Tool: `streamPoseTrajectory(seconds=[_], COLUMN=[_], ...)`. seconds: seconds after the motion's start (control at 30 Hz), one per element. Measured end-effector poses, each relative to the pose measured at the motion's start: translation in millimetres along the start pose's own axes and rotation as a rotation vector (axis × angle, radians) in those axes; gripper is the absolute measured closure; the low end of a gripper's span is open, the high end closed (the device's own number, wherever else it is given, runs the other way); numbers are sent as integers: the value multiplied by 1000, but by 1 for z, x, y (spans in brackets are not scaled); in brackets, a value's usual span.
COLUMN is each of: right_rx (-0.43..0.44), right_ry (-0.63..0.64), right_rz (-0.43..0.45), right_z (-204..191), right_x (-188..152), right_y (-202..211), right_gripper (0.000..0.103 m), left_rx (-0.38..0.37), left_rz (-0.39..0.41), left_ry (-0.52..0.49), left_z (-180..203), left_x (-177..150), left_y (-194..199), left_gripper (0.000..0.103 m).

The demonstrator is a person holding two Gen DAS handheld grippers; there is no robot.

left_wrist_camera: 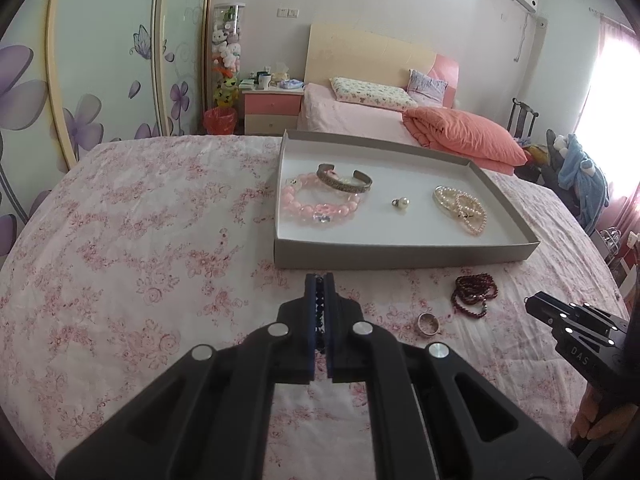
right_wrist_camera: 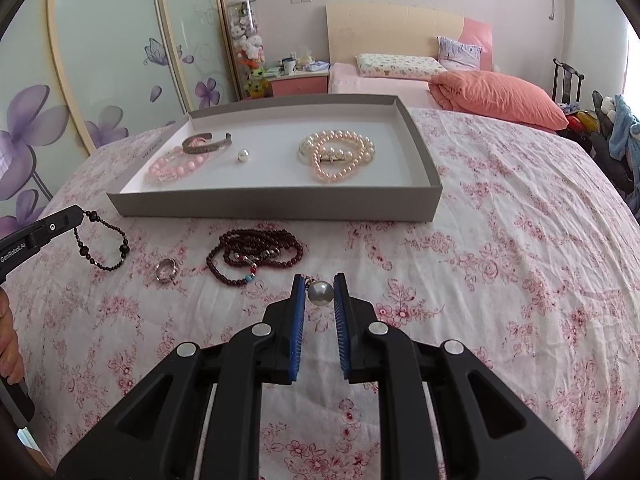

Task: Organize jewelry
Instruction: 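Carry the black beaded bracelet and pearl pendant into the grey tray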

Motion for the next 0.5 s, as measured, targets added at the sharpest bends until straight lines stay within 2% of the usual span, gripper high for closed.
streamPoseTrajectory(seconds=[0.5], right_rx=[-4], right_ry=[31], right_rz=[71], right_z=[-5], right_x=[16], right_y=[12], right_gripper=[89], left_rx=[-42], left_rz=[69], left_ry=[-1], left_z=[8], left_x=[11], left_y=[29], left_gripper=[98])
Point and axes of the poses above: each gripper's, at about its wrist camera, not at the fingertips, and y roughly against the way its jaws point, z to its right, x to its top, the point moved 9 cm from there along -y, roughly the way its jaws point, and after that the axes turned 10 degrees about x, right-handed, at the moved point
